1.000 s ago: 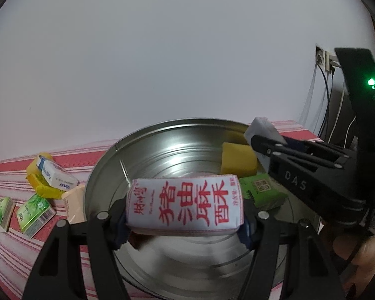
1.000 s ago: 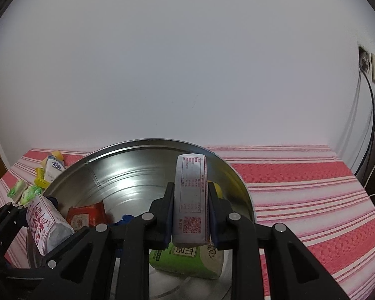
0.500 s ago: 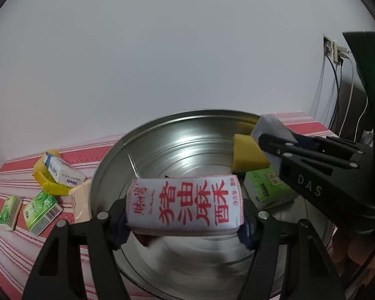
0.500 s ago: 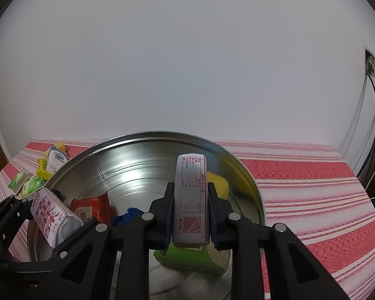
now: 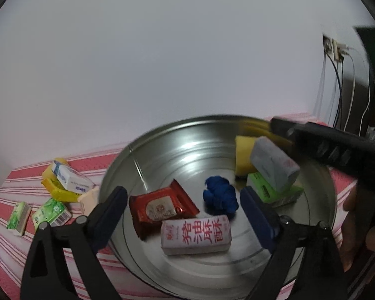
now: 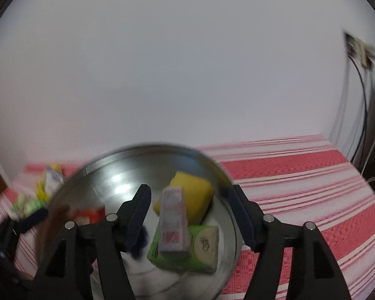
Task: Organize objects
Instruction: 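Move both grippers back from the tin to the green tissue packs, then grasp a green tissue pack with the left gripper while the right gripper grasps another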
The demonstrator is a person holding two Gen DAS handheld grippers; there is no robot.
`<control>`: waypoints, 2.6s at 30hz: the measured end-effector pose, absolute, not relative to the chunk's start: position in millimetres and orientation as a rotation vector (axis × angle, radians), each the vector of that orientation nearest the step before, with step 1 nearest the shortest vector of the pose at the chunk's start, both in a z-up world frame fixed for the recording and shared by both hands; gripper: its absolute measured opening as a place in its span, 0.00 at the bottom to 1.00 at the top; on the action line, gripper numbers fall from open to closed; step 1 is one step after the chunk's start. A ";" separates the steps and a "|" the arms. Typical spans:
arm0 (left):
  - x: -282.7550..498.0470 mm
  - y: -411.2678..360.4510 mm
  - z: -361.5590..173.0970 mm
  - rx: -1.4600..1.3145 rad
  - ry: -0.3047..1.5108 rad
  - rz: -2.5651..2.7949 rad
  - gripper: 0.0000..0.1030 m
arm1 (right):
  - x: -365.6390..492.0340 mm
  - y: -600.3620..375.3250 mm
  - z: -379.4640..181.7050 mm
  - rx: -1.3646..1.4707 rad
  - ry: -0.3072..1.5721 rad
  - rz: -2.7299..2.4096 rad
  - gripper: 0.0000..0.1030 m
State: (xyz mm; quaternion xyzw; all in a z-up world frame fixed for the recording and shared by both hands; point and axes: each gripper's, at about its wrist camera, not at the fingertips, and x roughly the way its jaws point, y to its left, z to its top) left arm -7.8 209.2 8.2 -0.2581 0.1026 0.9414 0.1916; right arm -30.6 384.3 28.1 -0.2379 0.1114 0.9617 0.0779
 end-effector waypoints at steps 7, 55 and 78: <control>-9.0 186.8 19.5 -0.657 0.209 2.699 0.96 | 6.4 398.1 46.2 -0.305 0.451 2.831 0.65; -120.8 -124.1 8.1 -0.893 -0.104 3.138 0.96 | 11.5 141.9 24.3 -0.253 0.249 2.956 0.86; -151.9 -98.4 -36.9 -1.245 0.134 2.896 0.95 | -19.5 100.4 5.6 -0.673 0.275 3.109 0.86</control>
